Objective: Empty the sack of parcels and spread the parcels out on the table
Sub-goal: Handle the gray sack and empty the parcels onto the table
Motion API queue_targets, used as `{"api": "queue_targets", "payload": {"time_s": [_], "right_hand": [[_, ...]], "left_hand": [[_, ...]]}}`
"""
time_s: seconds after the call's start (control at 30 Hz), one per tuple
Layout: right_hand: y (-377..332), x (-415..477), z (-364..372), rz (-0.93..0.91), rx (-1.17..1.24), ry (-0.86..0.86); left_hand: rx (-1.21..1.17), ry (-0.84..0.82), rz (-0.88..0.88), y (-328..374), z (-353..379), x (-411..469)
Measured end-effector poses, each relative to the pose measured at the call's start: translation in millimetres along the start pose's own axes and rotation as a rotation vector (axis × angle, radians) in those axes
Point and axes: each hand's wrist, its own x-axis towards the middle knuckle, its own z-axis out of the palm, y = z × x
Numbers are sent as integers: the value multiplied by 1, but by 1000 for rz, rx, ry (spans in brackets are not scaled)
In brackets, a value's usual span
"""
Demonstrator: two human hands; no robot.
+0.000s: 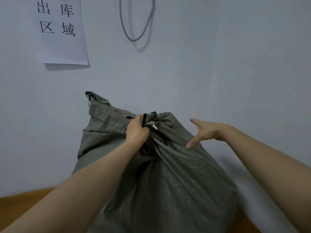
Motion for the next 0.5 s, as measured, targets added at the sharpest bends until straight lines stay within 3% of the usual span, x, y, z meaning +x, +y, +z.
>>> {"api": "queue_targets", "payload": {"time_s": [0.1, 0.17, 0.33, 0.5], "right_hand": [[35, -1, 22, 141, -21, -191], [46, 3, 38, 182, -77, -224], [52, 22, 68, 104, -438, 72], [42, 33, 45, 216, -418, 301]], "left_hand": [[7, -8, -11, 4, 1, 1], [18, -15, -16, 6, 2, 0], [1, -11, -37, 8, 0, -5], [7, 6, -38, 10, -8, -4]]}}
